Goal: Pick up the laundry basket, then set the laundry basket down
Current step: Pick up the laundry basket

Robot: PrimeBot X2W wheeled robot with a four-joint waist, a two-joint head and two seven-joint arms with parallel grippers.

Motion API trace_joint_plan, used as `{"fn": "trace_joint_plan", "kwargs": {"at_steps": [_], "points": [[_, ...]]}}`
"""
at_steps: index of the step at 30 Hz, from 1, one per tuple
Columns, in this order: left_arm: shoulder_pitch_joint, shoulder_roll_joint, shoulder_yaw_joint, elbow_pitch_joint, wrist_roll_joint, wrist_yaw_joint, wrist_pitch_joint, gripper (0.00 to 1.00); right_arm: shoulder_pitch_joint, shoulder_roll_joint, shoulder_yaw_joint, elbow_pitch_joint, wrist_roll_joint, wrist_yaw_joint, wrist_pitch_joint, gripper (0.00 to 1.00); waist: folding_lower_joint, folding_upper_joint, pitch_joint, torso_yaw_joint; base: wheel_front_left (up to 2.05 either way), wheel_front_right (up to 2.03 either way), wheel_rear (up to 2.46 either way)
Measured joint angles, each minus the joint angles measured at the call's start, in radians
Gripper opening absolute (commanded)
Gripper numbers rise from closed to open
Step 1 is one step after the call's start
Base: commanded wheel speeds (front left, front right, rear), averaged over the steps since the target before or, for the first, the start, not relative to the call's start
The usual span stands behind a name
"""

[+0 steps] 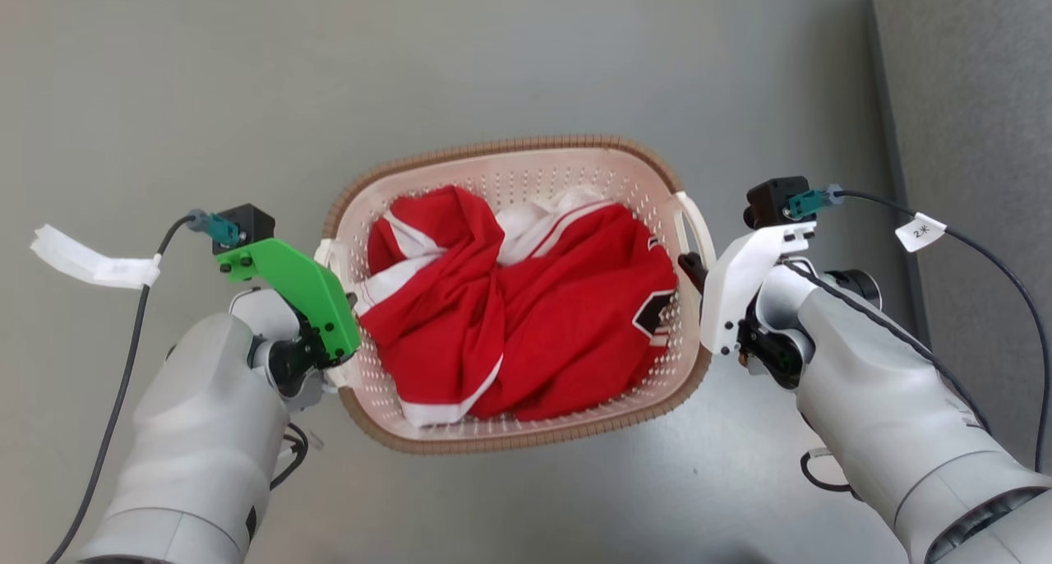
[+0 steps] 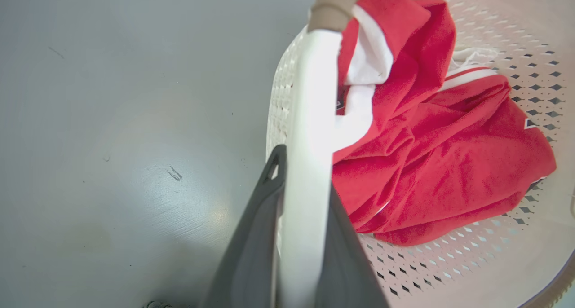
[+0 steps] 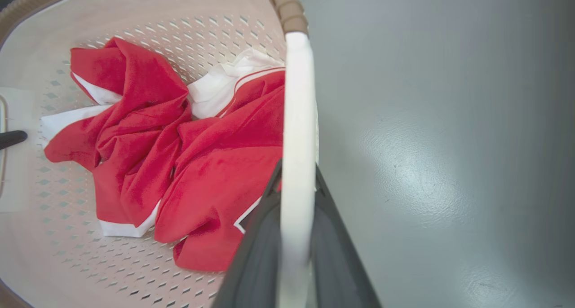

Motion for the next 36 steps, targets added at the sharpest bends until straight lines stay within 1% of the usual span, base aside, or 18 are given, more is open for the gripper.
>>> {"fn": "trace_joint_plan", "kwargs": {"at_steps": [9, 22, 29, 36], "points": [[0.040, 0.002, -0.004, 0.010, -0.046, 0.000, 0.050, 0.00, 0.022, -0.001, 0.021, 0.007, 0.058, 0.000, 0.090, 0.00, 0.0000, 0.0000, -0.113, 0.005, 0.00, 0.00, 0.00], [0.081, 0.006, -0.006, 0.041, -0.061, 0.000, 0.103, 0.00, 0.059, 0.003, 0.044, 0.014, 0.131, 0.000, 0.194, 0.00, -0.0001, 0.0000, -0.258, 0.005, 0.00, 0.00, 0.00], [0.099, 0.005, -0.010, 0.052, -0.076, 0.000, 0.137, 0.00, 0.070, 0.004, 0.059, 0.023, 0.146, 0.000, 0.223, 0.00, -0.0001, 0.0000, -0.319, 0.001, 0.00, 0.00, 0.00], [0.145, 0.005, -0.011, 0.068, -0.106, 0.000, 0.162, 0.00, 0.113, 0.007, 0.070, 0.026, 0.168, 0.000, 0.253, 0.00, -0.0001, 0.0000, -0.379, -0.004, 0.00, 0.00, 0.00]]}}
